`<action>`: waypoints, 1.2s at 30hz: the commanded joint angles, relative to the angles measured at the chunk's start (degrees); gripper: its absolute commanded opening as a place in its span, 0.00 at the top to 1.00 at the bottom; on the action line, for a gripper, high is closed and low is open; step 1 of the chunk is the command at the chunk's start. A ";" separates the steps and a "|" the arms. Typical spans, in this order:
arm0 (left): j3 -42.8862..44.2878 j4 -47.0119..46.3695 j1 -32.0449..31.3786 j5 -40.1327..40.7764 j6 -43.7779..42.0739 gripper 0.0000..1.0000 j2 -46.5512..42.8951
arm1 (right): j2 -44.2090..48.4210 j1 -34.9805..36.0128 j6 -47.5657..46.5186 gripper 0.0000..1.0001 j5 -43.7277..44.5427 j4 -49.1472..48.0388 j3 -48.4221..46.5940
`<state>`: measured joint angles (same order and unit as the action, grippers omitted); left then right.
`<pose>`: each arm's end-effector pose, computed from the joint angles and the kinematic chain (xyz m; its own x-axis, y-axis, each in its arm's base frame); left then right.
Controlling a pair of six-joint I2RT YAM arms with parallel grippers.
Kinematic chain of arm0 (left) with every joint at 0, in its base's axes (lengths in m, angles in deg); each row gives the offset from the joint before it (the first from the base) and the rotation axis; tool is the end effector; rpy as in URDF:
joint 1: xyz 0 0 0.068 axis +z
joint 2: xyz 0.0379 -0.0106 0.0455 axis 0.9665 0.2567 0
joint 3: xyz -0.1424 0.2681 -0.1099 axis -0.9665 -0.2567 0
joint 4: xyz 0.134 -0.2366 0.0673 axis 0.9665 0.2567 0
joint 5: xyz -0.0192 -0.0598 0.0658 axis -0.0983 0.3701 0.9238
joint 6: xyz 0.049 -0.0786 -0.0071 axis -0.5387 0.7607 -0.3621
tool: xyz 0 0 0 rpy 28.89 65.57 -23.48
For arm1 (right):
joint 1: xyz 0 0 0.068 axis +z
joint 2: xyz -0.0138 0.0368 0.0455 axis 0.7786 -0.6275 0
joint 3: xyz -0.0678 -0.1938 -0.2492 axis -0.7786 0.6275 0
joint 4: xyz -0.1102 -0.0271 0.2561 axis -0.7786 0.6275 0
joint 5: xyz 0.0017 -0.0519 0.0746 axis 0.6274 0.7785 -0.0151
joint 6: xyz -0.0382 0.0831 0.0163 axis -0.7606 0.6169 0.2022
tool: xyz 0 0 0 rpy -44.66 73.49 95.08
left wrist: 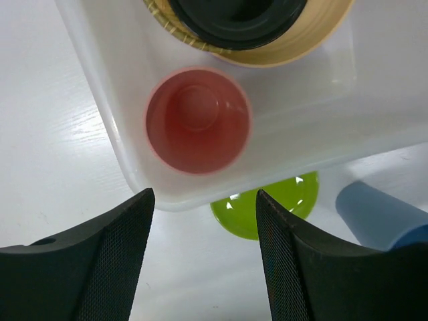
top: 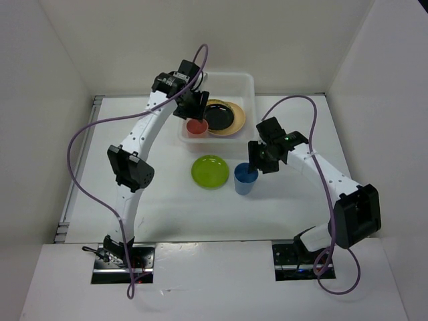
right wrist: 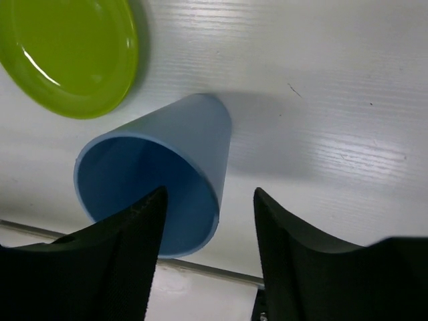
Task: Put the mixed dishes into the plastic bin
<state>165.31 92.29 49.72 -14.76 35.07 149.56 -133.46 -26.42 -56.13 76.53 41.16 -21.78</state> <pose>0.4964 -0.2290 0.3669 -0.8067 0.0972 -0.5829 0.1862 0.9780 -0.0946 0.2835 0.1333 0.2733 -0.9151 -0.0230 -0.4027 -0.1066 0.9767 0.1865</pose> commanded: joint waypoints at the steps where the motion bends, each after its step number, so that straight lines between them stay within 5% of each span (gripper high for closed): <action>1: 4.41 -1.13 -0.26 -2.30 -0.06 0.30 -6.19 | -1.08 0.52 2.16 0.42 3.29 -3.57 0.67; 11: 11.09 -1.74 -0.26 1.31 1.69 0.29 -14.90 | -3.36 1.04 2.17 1.00 4.96 -3.06 1.20; 23: 11.62 -2.27 0.27 1.31 2.22 0.26 -18.60 | 5.34 2.10 0.59 1.00 -1.00 9.60 -16.27; 36: 7.50 -2.27 0.27 2.54 2.22 0.21 -24.13 | -13.02 -0.80 -1.00 1.00 2.68 3.73 -37.82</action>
<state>173.38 91.33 49.72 -13.14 36.81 130.02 -142.70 -25.66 -56.22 77.54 48.17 -57.01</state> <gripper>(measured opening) 0.780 0.028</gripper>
